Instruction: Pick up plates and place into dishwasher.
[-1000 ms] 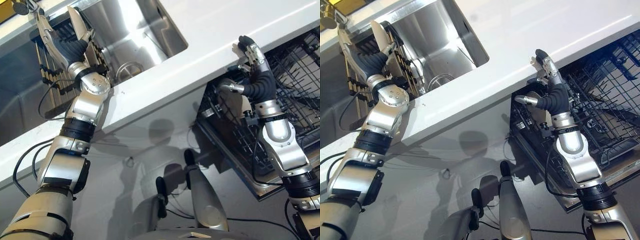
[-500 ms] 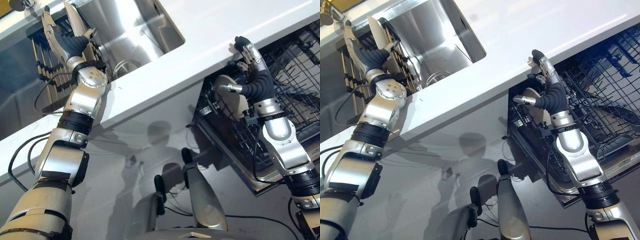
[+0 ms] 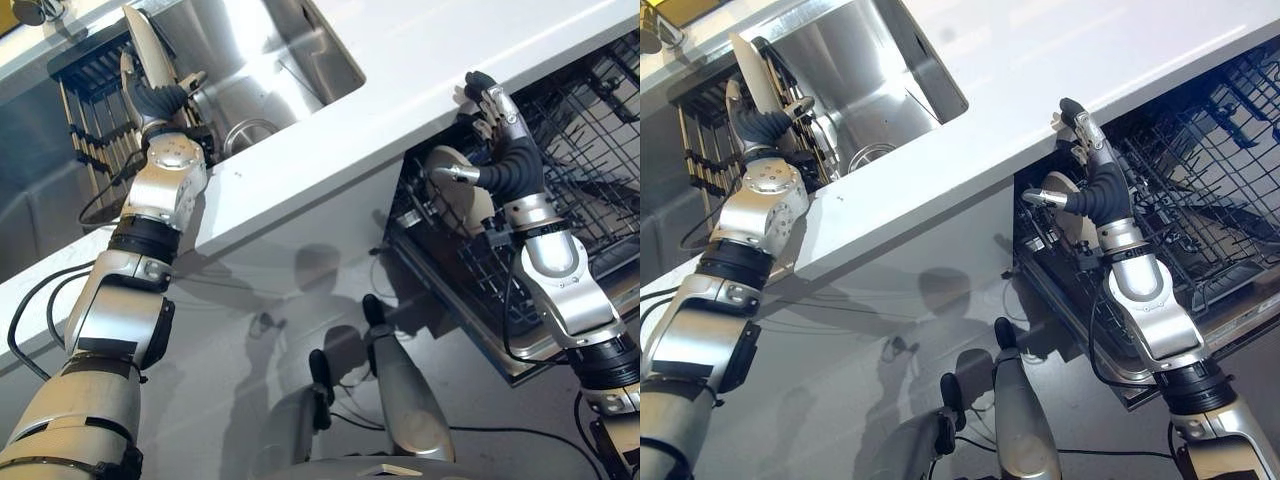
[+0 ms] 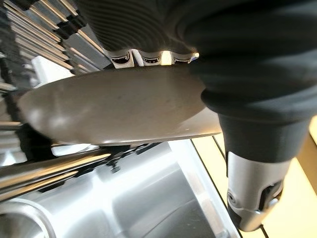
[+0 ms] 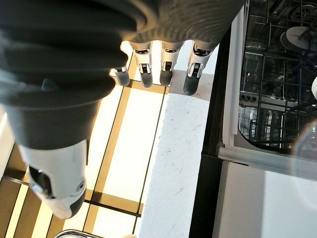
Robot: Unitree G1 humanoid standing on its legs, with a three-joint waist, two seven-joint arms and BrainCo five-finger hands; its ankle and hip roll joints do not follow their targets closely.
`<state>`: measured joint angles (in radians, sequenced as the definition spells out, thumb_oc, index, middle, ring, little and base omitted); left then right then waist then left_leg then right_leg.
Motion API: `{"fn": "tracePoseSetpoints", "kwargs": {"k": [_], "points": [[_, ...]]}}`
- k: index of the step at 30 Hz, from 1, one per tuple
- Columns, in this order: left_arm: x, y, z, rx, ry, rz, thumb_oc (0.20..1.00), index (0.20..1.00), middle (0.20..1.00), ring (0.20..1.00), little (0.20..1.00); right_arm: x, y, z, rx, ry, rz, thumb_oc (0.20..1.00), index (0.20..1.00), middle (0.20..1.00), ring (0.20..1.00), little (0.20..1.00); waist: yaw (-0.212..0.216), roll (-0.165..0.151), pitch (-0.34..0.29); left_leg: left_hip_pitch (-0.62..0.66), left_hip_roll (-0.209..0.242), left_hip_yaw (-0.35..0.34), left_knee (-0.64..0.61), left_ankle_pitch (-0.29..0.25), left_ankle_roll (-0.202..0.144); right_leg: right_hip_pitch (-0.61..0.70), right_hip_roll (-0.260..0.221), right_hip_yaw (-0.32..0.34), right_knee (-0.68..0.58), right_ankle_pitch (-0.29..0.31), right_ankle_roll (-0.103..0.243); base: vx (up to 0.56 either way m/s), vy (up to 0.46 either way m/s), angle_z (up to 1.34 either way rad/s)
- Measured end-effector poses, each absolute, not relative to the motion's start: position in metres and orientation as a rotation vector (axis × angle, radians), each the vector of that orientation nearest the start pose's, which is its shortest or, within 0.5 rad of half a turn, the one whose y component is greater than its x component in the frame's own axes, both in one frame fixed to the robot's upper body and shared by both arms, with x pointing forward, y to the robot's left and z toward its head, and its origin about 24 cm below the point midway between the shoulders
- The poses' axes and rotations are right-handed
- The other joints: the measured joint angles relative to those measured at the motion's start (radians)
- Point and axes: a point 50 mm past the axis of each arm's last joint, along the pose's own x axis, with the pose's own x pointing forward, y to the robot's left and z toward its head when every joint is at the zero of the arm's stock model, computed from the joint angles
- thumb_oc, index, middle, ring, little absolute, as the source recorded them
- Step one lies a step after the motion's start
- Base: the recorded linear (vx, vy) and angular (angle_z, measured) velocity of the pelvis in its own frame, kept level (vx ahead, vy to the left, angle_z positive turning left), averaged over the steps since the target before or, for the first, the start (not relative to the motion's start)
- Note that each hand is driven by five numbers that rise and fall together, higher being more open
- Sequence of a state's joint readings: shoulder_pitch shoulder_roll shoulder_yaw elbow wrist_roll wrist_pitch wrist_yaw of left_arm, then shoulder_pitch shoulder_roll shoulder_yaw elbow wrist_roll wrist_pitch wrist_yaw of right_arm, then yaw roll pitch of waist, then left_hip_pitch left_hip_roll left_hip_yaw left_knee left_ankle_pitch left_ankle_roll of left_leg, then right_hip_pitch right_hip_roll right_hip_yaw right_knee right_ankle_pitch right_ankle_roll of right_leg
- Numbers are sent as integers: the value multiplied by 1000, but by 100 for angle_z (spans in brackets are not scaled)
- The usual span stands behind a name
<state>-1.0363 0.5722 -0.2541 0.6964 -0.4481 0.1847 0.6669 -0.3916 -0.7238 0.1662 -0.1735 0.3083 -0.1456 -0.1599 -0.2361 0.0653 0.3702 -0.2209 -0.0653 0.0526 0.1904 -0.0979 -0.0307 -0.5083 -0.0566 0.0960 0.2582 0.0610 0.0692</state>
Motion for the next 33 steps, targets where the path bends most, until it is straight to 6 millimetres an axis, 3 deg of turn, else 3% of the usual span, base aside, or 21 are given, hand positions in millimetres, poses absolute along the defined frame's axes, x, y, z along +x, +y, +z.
{"fn": "tracePoseSetpoints", "kwargs": {"k": [3, 4, 6, 17, 24, 33], "points": [[395, 237, 232, 168, -172, 627, 1000, 1000, 1000, 1000, 1000, 288, -190, 215, -369, -631, 143, 1000, 1000, 1000, 1000, 1000, 0, 0, 0, 0, 0, 0, -1, 1, 1, 1, 0, 1, -5, 0, 0, 7, 5, -2], [395, 236, 232, 168, -170, 622, 589, 589, 589, 589, 589, 288, -190, 215, -367, -629, 145, 1000, 1000, 1000, 1000, 1000, -1, 0, 0, 1, 0, 0, -2, 1, 1, 2, 0, 1, -7, 0, 1, 0, 0, 0], [396, 237, 230, 155, -154, 605, 200, 200, 200, 200, 200, 288, -190, 215, -355, -625, 151, 1000, 1000, 1000, 1000, 1000, -5, 1, 0, 3, -1, 0, -3, 1, 1, 7, 0, 1, -11, 5, 8, 4, 9, 2], [393, 255, 226, 164, -130, 700, 200, 200, 200, 200, 200, 290, -186, 215, -349, -607, 185, 1000, 1000, 1000, 1000, 1000, -24, 9, -4, 18, -4, 1, -17, 4, 6, 14, 0, 6, -13, 6, 9, 4, 10, -1], [393, 256, 224, 165, -126, 704, 200, 200, 200, 200, 200, 289, -186, 214, -359, -603, 193, 1000, 1000, 1000, 1000, 1000, -25, 12, -5, 22, -3, 0, -21, 6, 7, 18, -4, 5, -13, 6, 9, 0, 12, 0], [390, 260, 206, 133, -111, 723, 200, 200, 200, 200, 200, 286, -190, 206, -392, -563, 218, 1000, 1000, 1000, 1000, 1000, -42, 32, 4, 86, -4, -2, -58, 8, 12, 68, -9, 1, -10, 6, 8, -5, 45, 1]]}}
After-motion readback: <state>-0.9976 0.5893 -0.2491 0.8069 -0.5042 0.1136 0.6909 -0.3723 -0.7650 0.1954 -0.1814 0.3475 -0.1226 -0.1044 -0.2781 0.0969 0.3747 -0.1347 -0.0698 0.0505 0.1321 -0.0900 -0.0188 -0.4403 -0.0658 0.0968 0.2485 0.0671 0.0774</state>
